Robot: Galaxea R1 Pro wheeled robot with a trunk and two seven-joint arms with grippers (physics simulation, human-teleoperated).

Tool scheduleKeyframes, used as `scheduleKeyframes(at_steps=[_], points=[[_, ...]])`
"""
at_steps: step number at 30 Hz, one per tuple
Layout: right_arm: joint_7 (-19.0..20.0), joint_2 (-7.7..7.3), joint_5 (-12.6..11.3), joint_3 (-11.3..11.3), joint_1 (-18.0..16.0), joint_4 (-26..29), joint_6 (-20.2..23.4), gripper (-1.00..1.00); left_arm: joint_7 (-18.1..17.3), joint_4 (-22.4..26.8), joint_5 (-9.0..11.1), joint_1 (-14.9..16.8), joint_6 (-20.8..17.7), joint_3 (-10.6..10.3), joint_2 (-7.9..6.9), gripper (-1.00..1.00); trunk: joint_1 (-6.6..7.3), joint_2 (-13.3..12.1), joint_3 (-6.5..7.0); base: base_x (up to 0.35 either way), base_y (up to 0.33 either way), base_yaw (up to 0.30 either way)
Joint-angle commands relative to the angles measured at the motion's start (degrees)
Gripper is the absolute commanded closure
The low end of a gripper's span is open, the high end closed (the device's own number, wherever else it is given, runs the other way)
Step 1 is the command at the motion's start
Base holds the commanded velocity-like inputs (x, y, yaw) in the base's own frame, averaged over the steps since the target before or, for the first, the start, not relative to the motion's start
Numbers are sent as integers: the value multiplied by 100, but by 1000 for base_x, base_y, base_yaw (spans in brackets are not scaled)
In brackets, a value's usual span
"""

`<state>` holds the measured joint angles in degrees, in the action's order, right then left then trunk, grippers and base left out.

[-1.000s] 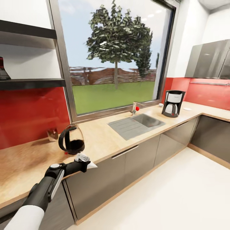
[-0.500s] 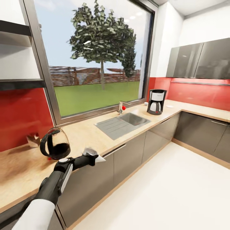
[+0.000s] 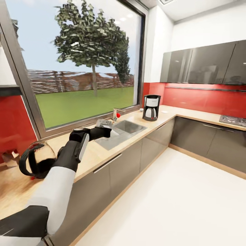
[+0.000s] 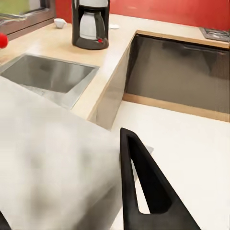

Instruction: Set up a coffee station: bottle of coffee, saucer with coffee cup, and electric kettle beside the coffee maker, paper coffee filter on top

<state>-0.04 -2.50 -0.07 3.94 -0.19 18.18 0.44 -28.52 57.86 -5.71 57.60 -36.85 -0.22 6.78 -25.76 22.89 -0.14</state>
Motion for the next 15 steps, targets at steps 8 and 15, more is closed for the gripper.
scheduleKeyframes(at_steps=[8,15], points=[[-9,-5,5,33,1,14,2,-100,81,57,-69,113,-42,-11,-22,100,-2,3,-3,134,-15,-250],[-13,-5,7,36,1,11,-2,-100,83,58,-70,104,-39,-21,-47,100,-2,3,-3,287,-118,-44]])
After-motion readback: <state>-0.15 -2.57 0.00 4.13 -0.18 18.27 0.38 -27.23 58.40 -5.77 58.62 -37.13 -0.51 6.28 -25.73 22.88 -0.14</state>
